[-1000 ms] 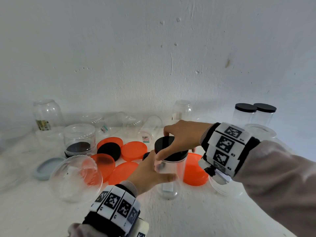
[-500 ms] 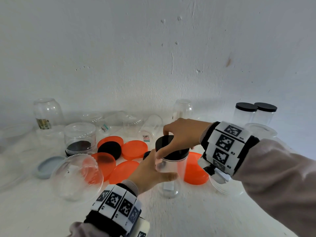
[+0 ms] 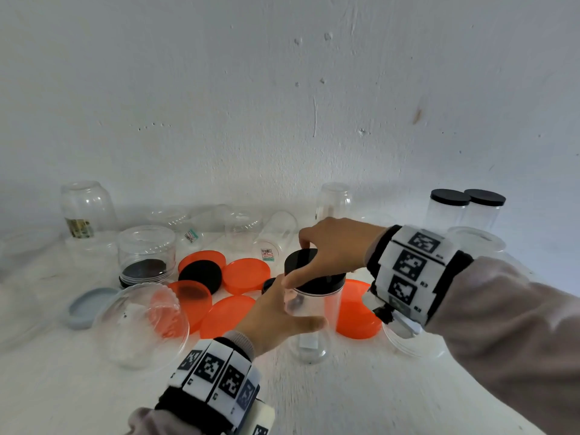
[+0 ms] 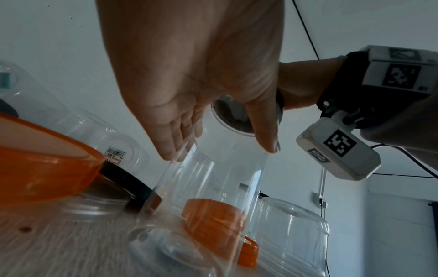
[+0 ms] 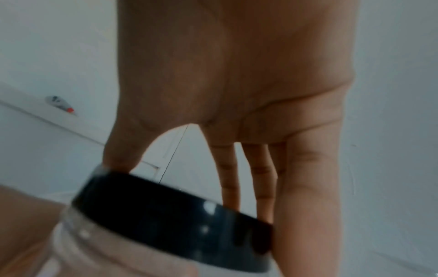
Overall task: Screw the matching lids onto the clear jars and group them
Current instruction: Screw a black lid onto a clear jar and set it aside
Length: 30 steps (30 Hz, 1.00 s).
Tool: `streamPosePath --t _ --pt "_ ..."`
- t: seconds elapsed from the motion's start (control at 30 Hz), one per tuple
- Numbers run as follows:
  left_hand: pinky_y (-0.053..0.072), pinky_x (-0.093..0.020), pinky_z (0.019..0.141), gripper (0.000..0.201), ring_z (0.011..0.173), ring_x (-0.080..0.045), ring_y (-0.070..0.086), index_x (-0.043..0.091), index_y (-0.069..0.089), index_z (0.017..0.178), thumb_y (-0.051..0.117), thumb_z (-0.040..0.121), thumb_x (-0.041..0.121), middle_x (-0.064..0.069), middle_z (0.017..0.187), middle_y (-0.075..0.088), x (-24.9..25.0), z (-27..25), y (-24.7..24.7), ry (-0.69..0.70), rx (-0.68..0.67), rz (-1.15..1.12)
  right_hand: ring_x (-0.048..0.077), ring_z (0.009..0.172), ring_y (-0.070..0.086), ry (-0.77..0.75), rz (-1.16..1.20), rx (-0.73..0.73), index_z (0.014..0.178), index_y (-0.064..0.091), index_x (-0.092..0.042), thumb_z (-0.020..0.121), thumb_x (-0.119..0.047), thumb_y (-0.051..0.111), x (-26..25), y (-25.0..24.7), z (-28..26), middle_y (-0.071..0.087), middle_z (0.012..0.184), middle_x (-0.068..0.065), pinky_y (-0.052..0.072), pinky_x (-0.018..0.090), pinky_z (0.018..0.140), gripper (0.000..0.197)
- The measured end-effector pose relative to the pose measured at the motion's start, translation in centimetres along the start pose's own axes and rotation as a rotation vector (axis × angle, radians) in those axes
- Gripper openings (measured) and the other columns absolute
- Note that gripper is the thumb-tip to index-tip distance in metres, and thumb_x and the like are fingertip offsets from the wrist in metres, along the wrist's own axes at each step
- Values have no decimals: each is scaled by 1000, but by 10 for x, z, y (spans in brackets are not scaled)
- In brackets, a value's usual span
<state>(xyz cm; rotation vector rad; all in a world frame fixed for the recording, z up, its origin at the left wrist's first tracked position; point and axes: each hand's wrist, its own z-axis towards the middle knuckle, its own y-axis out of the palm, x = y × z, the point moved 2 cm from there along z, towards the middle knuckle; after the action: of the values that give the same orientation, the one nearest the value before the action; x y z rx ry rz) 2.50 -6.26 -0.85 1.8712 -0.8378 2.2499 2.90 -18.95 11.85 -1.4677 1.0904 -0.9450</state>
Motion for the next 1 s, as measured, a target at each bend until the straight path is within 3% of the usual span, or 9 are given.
streamPosePath --t 0.1,0.17,0.23,0.37,0.43,0.53,0.73,0.9,1.0 --pt "33 -15 95 84 127 0 43 39 34 136 83 67 37 21 137 45 0 1 0 3 -11 -7 14 97 54 8 -8 -14 124 50 -25 63 -83 55 3 1 0 54 110 -8 45 29 75 84" --pt "35 -6 88 77 120 8 44 52 32 124 83 69 36 28 131 45 2 0 1 10 -25 7 14 116 44 -34 66 -130 138 37 -38 66 -72 67 6 -4 -4 43 128 -11 42 34 93 85" --pt "38 -3 85 75 122 7 43 52 31 120 83 69 34 25 133 46 3 0 1 22 -19 2 12 121 38 -87 106 -192 139 32 -47 69 -56 75 7 -9 -8 38 133 -14 38 34 99 82" --pt "37 -6 88 78 126 1 43 48 30 125 83 69 33 20 138 45 3 0 1 19 -22 -23 13 119 44 -106 83 -144 135 42 -43 70 -57 74 6 -10 -7 43 127 -14 42 34 98 74" --pt "36 -9 93 76 125 1 44 53 30 120 83 68 35 22 136 45 2 0 1 14 -23 -23 16 108 56 -60 67 -121 131 45 -37 68 -67 69 4 -6 -5 48 122 -10 49 34 90 74" --pt "34 -21 100 80 131 -4 42 42 35 131 83 69 33 20 138 46 0 0 1 4 -16 -43 14 94 56 -3 -3 -68 125 47 -28 67 -77 60 0 -2 -2 51 115 -4 48 28 74 77" --pt "35 -11 90 79 128 -2 43 47 29 125 83 69 35 19 139 45 3 -1 1 10 -15 -23 14 123 38 -110 57 -198 136 35 -50 70 -55 75 1 -9 -5 37 129 -13 40 36 98 78" --pt "33 -17 96 75 128 -3 42 50 30 121 82 70 35 19 138 44 3 0 1 8 -19 -10 12 106 50 -90 50 -118 129 45 -44 68 -68 68 1 -6 -2 44 118 -14 48 32 87 70" --pt "35 -9 87 80 128 -1 41 45 33 133 82 69 35 21 139 42 3 -1 1 10 -21 -24 12 90 51 -35 0 -74 127 45 -37 68 -76 60 -2 -1 2 46 114 -7 47 29 75 73"
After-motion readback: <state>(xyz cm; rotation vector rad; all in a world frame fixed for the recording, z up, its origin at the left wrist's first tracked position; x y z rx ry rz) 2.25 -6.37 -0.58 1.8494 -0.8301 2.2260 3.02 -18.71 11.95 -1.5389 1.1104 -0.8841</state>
